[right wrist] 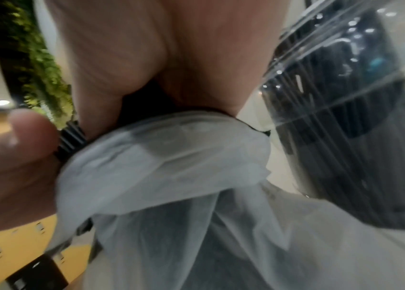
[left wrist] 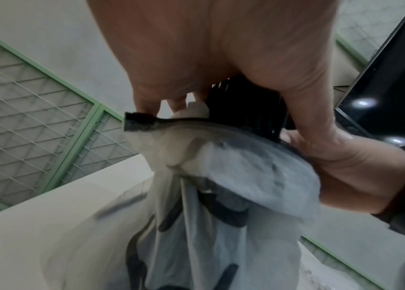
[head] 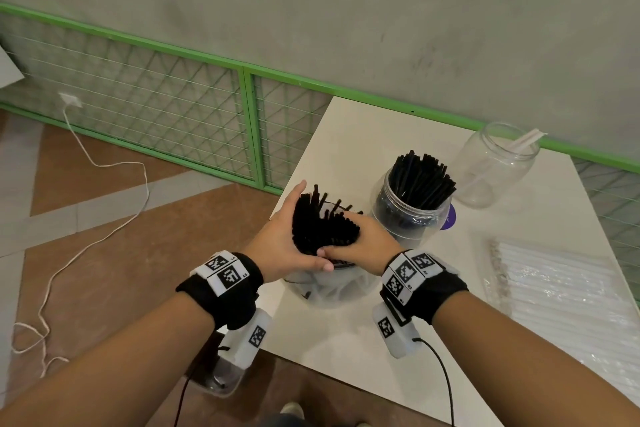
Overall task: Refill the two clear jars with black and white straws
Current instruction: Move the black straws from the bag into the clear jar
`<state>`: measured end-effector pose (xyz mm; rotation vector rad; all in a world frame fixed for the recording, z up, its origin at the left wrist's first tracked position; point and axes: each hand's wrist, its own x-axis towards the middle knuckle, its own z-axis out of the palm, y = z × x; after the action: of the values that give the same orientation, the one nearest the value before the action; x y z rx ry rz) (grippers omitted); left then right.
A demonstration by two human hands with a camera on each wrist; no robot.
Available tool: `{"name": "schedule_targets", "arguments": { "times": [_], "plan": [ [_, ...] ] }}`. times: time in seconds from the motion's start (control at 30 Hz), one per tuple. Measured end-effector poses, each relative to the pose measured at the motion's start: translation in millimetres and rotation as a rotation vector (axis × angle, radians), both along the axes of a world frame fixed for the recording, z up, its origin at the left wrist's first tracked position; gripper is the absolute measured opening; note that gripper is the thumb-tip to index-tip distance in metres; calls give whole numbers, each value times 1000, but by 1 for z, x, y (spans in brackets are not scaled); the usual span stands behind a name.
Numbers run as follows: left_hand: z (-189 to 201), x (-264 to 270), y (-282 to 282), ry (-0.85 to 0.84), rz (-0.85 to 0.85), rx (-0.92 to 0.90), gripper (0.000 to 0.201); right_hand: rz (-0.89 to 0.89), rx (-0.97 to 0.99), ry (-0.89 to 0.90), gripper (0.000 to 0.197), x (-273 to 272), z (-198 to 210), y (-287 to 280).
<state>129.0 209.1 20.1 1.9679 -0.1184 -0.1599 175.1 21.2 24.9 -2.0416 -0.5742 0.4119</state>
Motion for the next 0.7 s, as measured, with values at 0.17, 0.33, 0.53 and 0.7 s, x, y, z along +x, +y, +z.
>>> {"name": "schedule_targets", "arguments": {
  "times": [0.17,0.33,0.53,0.7],
  "plan": [
    [0,-3,-2,19,35,-92,140,44,-24,-232,46,-1,14,14],
    [-2,-7,-4,11,91,-108,136,174,0,-447,93,-3,21,21],
    [-3,-8,-7,-14,157,-114,125,173,34,-624,98,-7,22,25],
    [-7,-8,-4,-36,194,-63,126,-76,312,-269,98,-16,13,19]
  ]
}}
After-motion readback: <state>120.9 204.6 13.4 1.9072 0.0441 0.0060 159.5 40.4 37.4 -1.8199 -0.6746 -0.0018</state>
